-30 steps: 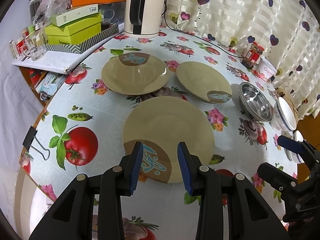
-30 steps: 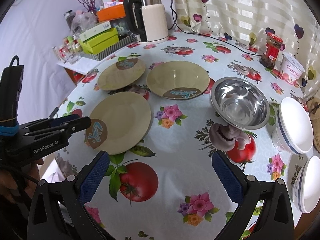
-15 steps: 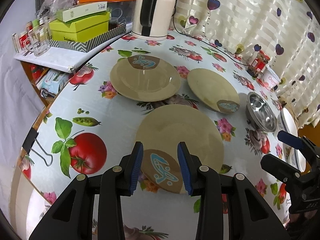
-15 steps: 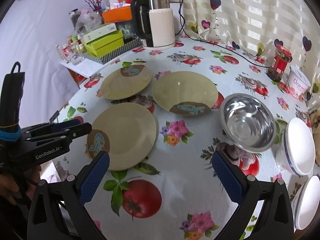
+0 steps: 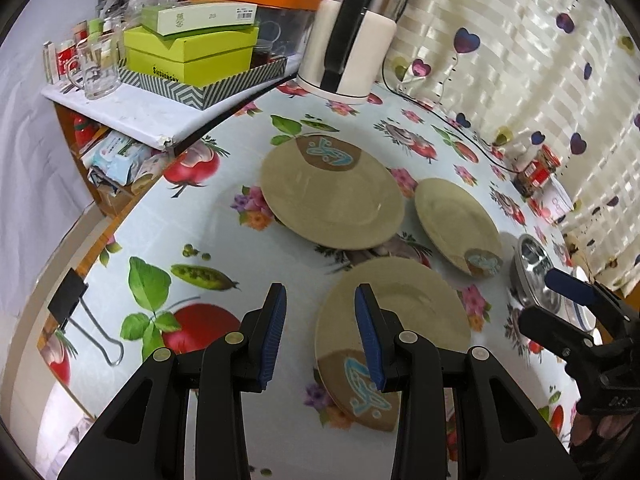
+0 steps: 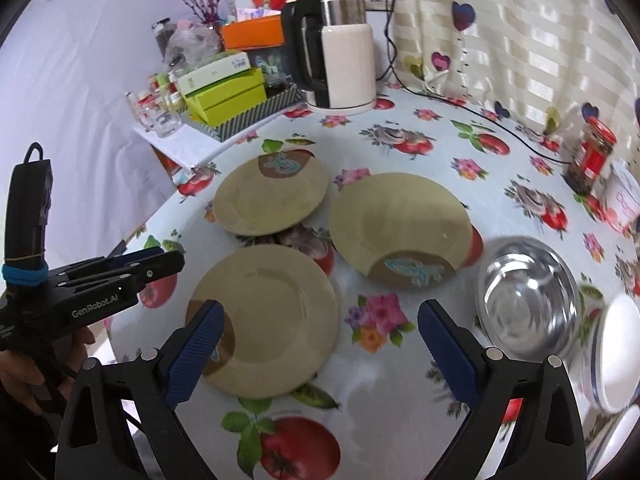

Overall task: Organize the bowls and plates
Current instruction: 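Move the right tool toward the rim of a beige fish-logo plate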

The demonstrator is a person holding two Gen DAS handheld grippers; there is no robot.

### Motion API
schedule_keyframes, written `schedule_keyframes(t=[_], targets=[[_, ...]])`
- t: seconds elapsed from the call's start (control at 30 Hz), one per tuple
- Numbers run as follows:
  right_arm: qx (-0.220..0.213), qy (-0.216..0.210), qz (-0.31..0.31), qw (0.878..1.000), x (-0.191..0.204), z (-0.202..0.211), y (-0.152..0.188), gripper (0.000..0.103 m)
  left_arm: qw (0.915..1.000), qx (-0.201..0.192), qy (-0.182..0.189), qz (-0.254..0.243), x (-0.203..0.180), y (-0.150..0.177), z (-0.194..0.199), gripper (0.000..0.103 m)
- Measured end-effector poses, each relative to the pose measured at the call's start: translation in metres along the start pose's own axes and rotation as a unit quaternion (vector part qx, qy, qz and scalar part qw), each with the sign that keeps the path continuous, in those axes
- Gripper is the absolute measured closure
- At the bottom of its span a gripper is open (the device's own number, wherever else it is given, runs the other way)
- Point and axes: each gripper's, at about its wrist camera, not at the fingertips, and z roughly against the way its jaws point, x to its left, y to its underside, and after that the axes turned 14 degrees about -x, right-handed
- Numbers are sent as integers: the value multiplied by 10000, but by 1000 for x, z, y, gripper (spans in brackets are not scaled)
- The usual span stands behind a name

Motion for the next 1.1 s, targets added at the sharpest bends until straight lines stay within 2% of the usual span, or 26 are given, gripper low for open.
schedule_keyframes(t=[0.07, 0.17, 0.23, 0.6, 0.87, 1.1], targets=[[7, -43, 67, 10000, 2, -8, -7, 8, 10000, -13, -29, 23, 4, -3, -4, 66], [41, -91, 127, 9999, 5, -19, -15, 22, 10000, 6, -65, 40, 9, -7, -12, 66], [59, -128, 155, 9998, 5, -27, -20, 24, 10000, -14, -85, 47, 13, -10, -17, 66], [254, -587, 106, 9979, 6, -89, -53, 54, 9996, -34, -193, 189, 37, -32, -53, 66], [454, -650, 12, 9968, -2, -141, -77, 61, 9989, 49, -82, 461, 51, -41, -79, 66], [680, -641, -5, 9956, -8, -176, -82, 66, 9981, 160, -23, 588, 58, -40, -94, 66]])
